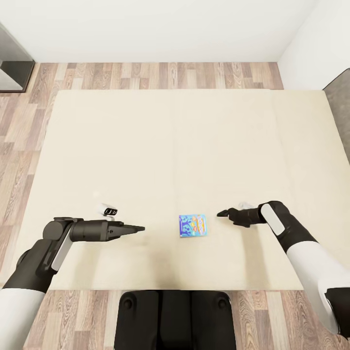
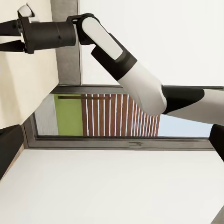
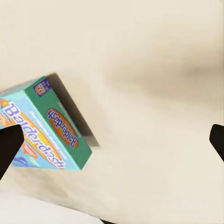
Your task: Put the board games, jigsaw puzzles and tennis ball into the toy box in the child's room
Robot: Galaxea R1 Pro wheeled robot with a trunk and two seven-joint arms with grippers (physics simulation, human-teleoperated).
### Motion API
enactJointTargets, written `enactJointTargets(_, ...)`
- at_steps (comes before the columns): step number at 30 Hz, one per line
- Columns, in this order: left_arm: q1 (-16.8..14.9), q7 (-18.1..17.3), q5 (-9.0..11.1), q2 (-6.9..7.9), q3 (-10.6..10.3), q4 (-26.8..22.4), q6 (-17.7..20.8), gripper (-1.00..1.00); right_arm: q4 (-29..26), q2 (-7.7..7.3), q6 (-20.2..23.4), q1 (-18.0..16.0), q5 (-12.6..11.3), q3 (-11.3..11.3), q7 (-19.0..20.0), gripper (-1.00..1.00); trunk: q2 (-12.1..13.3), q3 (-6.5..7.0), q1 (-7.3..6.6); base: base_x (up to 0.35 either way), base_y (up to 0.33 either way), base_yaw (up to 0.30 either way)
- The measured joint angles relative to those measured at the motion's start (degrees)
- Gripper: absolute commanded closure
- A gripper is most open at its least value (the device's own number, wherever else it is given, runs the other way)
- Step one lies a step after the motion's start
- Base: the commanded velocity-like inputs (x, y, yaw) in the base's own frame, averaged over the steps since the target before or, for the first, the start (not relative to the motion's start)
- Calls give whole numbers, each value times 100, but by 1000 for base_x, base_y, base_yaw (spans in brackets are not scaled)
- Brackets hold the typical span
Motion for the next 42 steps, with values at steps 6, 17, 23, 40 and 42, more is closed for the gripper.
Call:
enactJointTargets(6,0,0,3,0,0,0,0,-100,0,12,-17,0,-3,3,15,-100,0,0,0,0,0,0)
enactJointTargets(17,0,0,8,0,0,0,0,-100,0,21,-44,7,-21,4,20,-100,0,0,0,0,0,0)
enactJointTargets(23,0,0,8,0,0,0,0,-100,0,25,-81,9,-30,5,20,-100,0,0,0,0,0,0)
enactJointTargets(40,0,0,1,0,-5,0,0,-100,-3,158,-111,9,-9,12,22,-100,0,0,0,0,0,0)
enactJointTargets(42,0,0,0,0,-6,0,0,-100,-2,160,-133,9,-11,13,25,-100,0,0,0,0,0,0)
